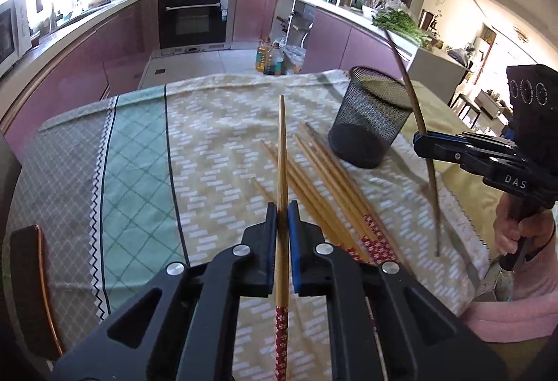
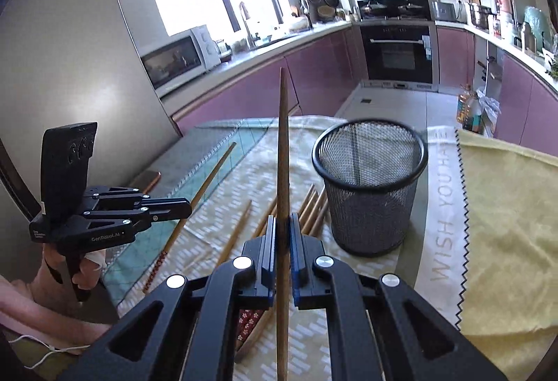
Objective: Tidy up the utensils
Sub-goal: 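Lift the left tool's chopstick upright over the mesh cup while the right tool carries its own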
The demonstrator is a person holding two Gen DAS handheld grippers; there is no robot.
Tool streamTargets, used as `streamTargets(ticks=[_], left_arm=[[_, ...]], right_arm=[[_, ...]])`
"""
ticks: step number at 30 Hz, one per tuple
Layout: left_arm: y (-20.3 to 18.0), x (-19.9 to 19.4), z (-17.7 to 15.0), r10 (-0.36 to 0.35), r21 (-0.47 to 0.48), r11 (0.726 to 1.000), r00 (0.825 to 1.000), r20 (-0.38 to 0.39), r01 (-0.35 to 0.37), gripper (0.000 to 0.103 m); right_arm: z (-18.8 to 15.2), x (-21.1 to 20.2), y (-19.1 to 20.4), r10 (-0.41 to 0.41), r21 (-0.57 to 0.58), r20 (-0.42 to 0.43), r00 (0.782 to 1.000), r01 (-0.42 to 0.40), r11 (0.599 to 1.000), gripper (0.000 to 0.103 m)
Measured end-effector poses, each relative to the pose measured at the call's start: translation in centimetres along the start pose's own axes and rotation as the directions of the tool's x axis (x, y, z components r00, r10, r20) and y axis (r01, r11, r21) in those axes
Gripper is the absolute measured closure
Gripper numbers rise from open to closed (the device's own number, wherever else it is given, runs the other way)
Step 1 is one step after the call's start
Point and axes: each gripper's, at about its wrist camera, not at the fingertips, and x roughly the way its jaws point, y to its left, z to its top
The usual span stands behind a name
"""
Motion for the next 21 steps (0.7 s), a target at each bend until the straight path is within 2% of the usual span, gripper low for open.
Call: streamTargets(ticks=[8,10,11,17,19,21], left_arm=[[-1.1,-3.9,2.1,-0.091,0.013,0.996,0.991,0.101,0.090,0.096],[-1.2,-4.9,2.6,-0.117,0.016,0.993,0.984,0.131,0.116,0.097],[-1.3,-5.4,2.8,-0.129,0.017,0.992,0.981,0.147,0.128,0.102],[-1.6,-6.9,5.1,-0.194,0.026,0.981,0.952,0.235,0.193,0.102],[-1.9,-6.3,5.4,-0.196,0.034,0.981,0.955,0.222,0.193,0.102],[-2.0,-5.1,5.3,-0.169,0.041,0.986,0.967,0.191,0.164,0.102]], right_arm=[[1.3,-3.4,0.0,0.004,-0.015,0.114,0.993,-0.003,1.000,0.097],[1.8,-3.9,-0.1,0.008,-0.019,0.132,0.991,-0.006,1.000,0.097],[2.0,-4.3,-0.3,0.015,-0.019,0.142,0.990,-0.012,1.000,0.097],[3.5,-4.8,-0.5,0.023,-0.035,0.166,0.986,-0.017,0.999,0.097],[3.5,-4.2,-0.4,0.021,-0.036,0.153,0.988,-0.016,0.999,0.097],[3.3,-3.6,-0.5,0.028,-0.031,0.136,0.990,-0.023,0.999,0.097]])
